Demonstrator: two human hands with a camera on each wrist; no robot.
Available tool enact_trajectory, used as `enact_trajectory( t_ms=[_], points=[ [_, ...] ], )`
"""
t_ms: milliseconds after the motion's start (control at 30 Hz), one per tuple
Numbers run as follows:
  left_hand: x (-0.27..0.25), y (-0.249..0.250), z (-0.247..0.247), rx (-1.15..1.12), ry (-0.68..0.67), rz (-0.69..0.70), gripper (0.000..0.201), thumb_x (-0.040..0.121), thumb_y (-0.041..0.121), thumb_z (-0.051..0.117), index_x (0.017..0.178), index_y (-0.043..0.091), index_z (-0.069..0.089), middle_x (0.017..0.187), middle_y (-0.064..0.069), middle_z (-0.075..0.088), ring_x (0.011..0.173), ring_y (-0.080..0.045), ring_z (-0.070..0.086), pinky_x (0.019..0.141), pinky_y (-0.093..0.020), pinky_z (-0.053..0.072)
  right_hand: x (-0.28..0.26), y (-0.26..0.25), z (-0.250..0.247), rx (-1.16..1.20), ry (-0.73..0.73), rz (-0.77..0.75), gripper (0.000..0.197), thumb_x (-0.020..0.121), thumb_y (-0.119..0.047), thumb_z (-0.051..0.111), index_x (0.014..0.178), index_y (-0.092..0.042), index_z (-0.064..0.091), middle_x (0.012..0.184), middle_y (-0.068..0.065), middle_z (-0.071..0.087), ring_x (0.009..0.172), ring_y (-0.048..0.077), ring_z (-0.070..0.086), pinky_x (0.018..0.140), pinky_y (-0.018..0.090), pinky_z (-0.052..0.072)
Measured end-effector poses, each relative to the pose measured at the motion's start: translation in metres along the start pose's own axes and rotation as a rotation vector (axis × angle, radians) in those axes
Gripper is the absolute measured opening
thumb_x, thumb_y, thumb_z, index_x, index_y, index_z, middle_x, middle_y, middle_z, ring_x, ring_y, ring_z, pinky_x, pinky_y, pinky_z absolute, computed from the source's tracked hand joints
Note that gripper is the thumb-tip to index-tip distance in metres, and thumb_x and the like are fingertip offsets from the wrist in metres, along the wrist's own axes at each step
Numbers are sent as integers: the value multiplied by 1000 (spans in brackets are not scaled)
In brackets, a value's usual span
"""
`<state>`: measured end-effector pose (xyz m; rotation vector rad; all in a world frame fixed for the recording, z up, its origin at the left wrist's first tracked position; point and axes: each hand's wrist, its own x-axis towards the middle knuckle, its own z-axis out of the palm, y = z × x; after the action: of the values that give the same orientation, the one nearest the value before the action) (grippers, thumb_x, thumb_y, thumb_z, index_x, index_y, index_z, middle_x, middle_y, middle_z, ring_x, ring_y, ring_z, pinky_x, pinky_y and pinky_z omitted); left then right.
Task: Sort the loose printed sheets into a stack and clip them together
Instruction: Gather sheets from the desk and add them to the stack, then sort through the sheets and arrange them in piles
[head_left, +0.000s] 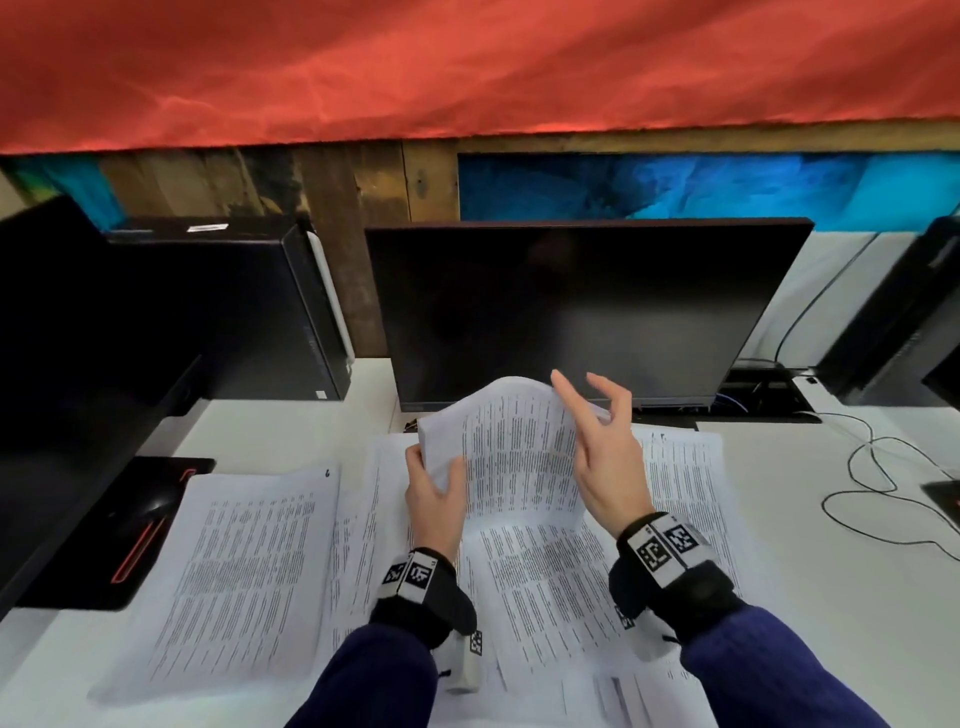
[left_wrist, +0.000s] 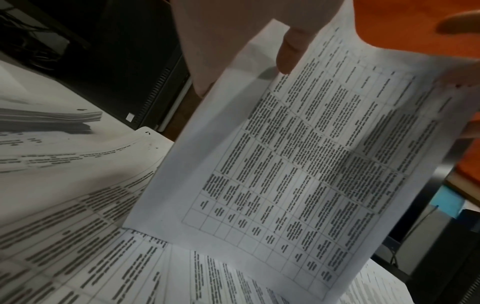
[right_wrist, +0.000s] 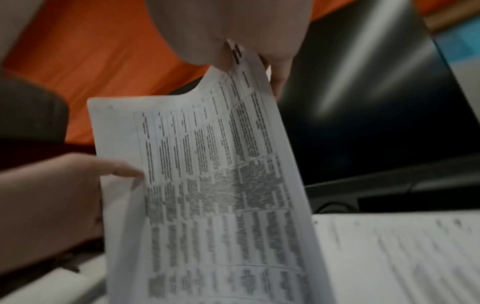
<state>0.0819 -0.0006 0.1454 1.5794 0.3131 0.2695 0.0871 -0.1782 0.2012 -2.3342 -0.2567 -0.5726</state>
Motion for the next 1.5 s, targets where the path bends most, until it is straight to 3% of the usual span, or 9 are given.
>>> enact_trajectory(
  t_ms=[100,300,467,600,733,867,1000,1100,1500],
  points=[
    [2,-7,0,31,-3,-4,22,94,17,54,112,23,42,99,5,61,85,0,60,56,-8,49,1,6,-2,-62,-34,48,70,89,6,43,148,-30,32,147,4,20,86,26,61,73,36,58],
    [1,-18,-1,46,-7,-30,37,93,17,55,128,16,43,108,0,60,87,2,57,63,-7,43,4,3,0,-80,-29,18,79,86,9,45,150,-29,21,148,6,16,68,11,50,58,27,54],
    [5,-29,-1,35,-18,-67,26,95,13,50,115,28,44,102,5,60,92,-11,59,74,-18,45,3,9,7,305,167,173,56,96,-2,41,148,-20,28,133,-1,30,106,-20,38,87,3,38],
    [8,-50,-3,154,-33,-97,25,96,10,45,117,23,42,109,-2,61,97,-19,58,82,-26,43,-8,30,19,644,-3,536,47,97,-4,43,139,-21,31,117,-8,47,101,6,56,74,18,47],
    [4,-69,-4,300,-42,-102,36,99,13,38,135,8,37,122,-12,59,100,-21,57,89,-31,46,-28,41,39,474,-191,643,22,99,-9,39,116,-16,53,111,11,63,105,34,61,90,49,52],
    [-4,-74,-12,412,-19,-86,47,101,23,32,146,11,27,139,-11,50,126,-28,50,107,-46,41,-22,30,43,594,-134,708,35,101,-11,36,135,-17,43,111,3,54,103,21,51,96,45,46],
    [-3,-62,-56,380,-83,-143,49,98,20,32,146,24,24,132,-3,55,118,-31,55,103,-47,45,-42,29,60,553,-238,777,49,100,-38,38,145,-22,29,131,0,44,121,20,42,106,37,30],
    [10,-40,-111,277,-119,-239,49,94,10,35,141,24,34,126,5,55,120,-21,52,109,-42,39,-73,46,80,68,-428,725,57,97,-52,32,146,-23,31,145,12,39,132,32,37,110,45,29],
    [71,-71,-342,840,-119,-593,42,88,0,48,130,-1,48,133,-19,53,119,-32,52,101,-37,43,-110,53,102,-281,-564,718,43,96,-45,37,136,-32,43,148,6,31,135,29,31,112,44,22]
  ],
)
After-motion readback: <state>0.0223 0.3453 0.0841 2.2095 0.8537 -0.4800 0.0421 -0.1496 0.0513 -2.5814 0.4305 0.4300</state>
